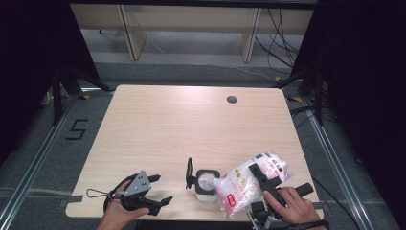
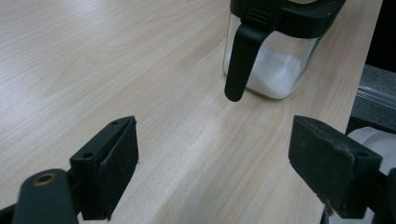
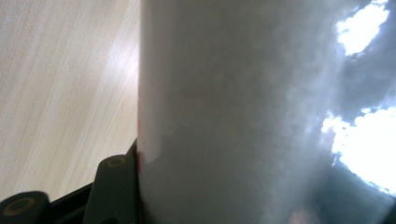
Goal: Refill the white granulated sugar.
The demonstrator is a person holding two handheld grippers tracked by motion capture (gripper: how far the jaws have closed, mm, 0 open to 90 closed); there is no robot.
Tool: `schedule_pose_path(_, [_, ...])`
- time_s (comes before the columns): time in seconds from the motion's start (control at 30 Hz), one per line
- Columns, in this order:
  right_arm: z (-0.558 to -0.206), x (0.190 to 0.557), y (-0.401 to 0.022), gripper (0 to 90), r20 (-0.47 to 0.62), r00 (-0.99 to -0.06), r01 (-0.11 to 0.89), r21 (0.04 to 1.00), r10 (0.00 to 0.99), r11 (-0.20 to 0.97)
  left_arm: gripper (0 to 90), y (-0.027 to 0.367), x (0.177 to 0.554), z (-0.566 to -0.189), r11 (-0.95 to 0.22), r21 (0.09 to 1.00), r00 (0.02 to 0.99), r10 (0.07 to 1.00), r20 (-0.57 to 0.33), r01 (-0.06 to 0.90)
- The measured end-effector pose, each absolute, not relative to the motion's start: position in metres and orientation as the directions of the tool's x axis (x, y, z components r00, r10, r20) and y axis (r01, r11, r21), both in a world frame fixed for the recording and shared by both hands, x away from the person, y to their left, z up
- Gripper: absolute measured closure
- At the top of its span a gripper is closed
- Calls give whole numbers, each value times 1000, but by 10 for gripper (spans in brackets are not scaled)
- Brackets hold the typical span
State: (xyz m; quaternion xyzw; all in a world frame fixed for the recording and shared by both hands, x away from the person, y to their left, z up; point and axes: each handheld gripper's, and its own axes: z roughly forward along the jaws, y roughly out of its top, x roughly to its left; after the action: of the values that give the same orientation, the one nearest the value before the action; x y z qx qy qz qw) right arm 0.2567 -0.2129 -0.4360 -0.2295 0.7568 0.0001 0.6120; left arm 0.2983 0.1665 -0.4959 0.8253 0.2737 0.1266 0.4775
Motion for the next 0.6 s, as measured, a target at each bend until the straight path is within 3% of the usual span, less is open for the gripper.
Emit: schedule_pose_path(0.6, [-436,255,-213,460,-932,-154,-340,-261,-327,903,159,167,298,-496,-396,857,816,575,-48,329])
